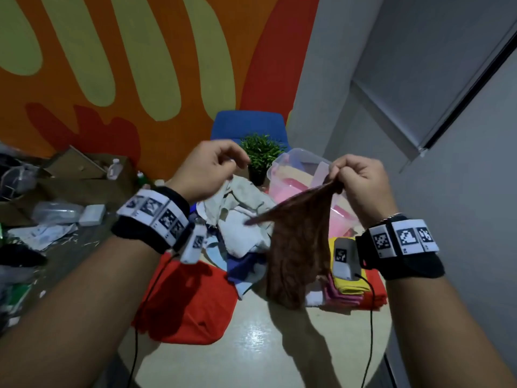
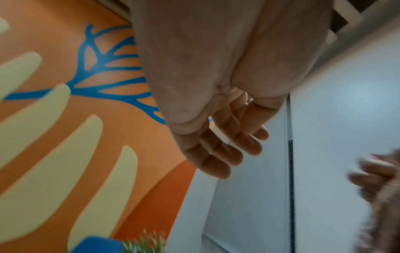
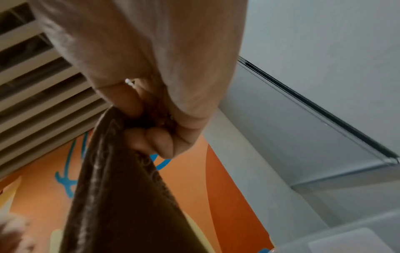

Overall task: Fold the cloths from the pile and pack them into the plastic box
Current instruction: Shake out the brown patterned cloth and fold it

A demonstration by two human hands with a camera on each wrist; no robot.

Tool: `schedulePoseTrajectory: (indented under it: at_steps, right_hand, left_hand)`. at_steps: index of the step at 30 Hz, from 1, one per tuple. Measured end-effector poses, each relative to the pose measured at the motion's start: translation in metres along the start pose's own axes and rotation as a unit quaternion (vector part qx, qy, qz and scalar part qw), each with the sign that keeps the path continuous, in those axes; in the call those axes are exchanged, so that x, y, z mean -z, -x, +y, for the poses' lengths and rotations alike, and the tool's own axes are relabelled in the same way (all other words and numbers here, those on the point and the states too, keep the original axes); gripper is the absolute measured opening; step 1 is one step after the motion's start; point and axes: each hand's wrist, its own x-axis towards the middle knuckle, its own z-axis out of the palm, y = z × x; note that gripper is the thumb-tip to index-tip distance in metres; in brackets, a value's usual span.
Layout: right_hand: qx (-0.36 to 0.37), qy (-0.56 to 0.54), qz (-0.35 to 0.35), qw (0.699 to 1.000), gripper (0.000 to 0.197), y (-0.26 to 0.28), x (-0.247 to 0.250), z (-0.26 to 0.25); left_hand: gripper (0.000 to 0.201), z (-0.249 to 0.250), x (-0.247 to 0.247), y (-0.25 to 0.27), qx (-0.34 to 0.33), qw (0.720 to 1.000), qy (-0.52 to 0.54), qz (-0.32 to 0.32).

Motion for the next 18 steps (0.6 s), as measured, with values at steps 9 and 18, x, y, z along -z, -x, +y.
schedulePoseTrajectory:
  at_steps: [9, 18]
  right_hand:
    - [0.003, -0.039, -0.049, 0.998, 0.028, 0.01, -0.029, -0.011]
    - [0.009, -0.06, 0.041, 0.997, 0.014, 0.009, -0.012, 0.0]
  left_hand:
    - [0.045, -0.02, -0.116, 0.032, -0.021, 0.988, 0.039, -0.148]
    - [0.019, -0.018, -0.112, 0.028, 0.042, 0.982, 0.18, -0.043]
